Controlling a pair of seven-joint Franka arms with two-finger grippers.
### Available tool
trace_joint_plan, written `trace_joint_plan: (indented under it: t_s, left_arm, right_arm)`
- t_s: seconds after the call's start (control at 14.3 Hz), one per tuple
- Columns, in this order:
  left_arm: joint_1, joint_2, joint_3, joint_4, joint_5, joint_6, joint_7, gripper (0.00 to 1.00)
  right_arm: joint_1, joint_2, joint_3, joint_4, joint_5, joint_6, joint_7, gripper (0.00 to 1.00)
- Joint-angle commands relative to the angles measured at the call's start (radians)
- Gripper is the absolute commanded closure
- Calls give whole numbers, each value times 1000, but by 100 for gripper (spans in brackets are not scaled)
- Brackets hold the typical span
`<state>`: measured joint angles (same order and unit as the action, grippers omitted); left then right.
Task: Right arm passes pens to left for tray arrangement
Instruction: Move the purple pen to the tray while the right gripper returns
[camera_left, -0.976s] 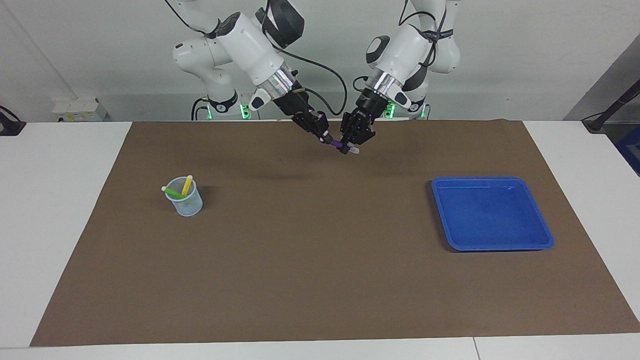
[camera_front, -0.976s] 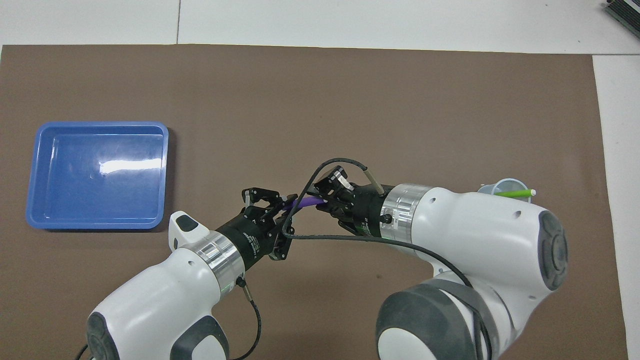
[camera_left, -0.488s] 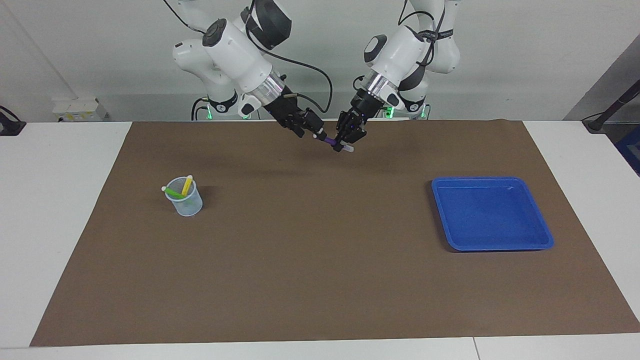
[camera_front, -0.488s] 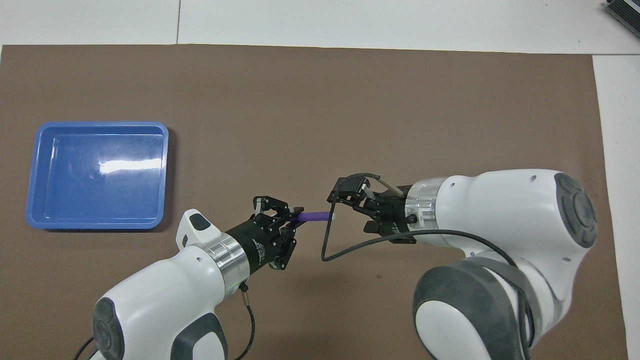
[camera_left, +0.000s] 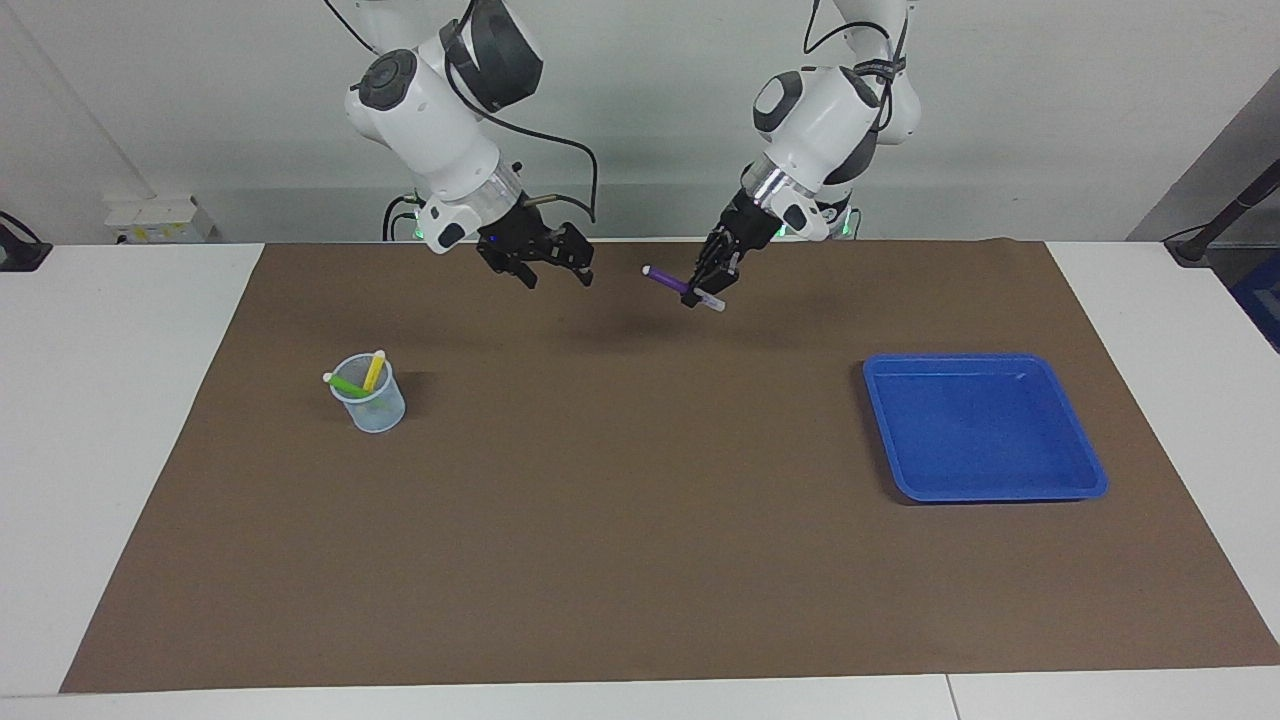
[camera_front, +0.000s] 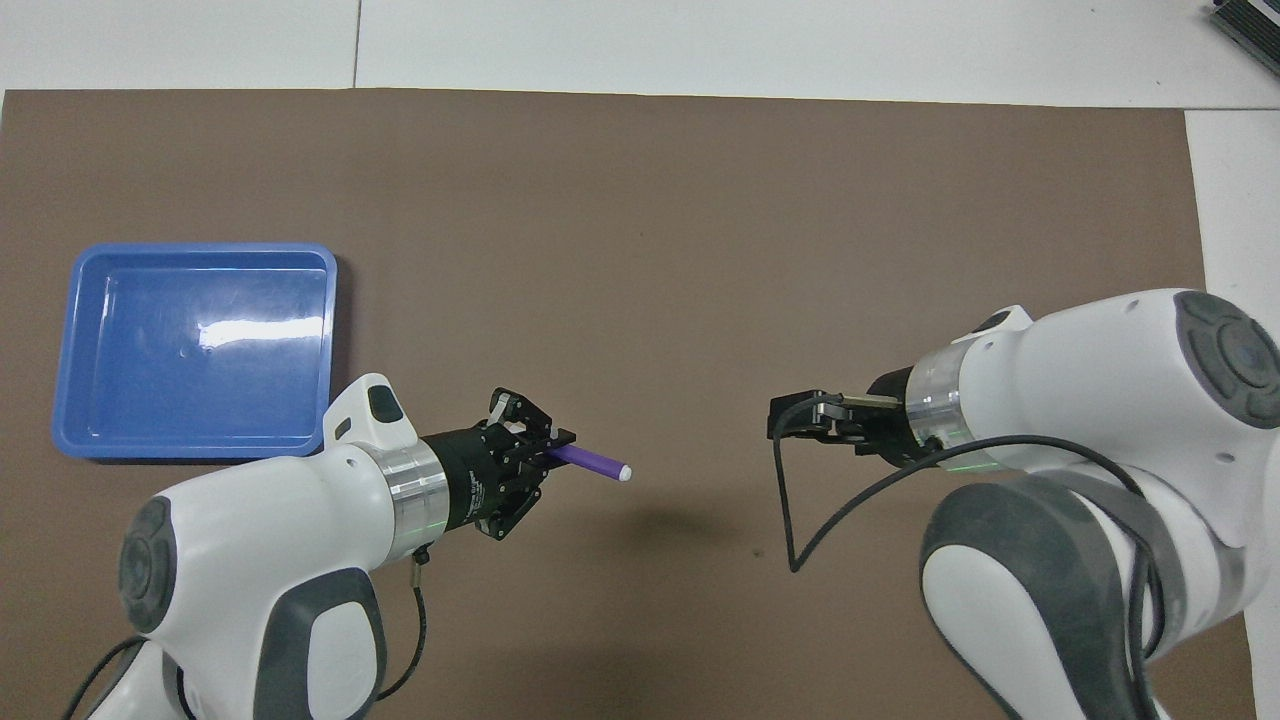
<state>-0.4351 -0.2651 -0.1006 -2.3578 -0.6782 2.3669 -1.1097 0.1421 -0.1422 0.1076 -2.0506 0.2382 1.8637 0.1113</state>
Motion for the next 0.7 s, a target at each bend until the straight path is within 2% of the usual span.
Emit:
trace_joint_plan:
  t_s: [0.0,0.07,0.35,0.63]
  left_arm:
    - [74,-16,-4,52,138,-179,141,100]
    - [100,-13,-5,70,181,-248,209,100]
    - [229,-3,-4,147,366,-484,570,100]
    - [317,3,-4,173,549,-574,822,100]
  right_arm:
    - [-47,-34,11,-19,-141,-44,-180,0]
    - [-68,-37,11,-20,-176,-47,-252,0]
    - [-211,-36,11,-37,-243,-29,-756,0]
    - [-249,-43,11,-72,-284,-5,-1013,0]
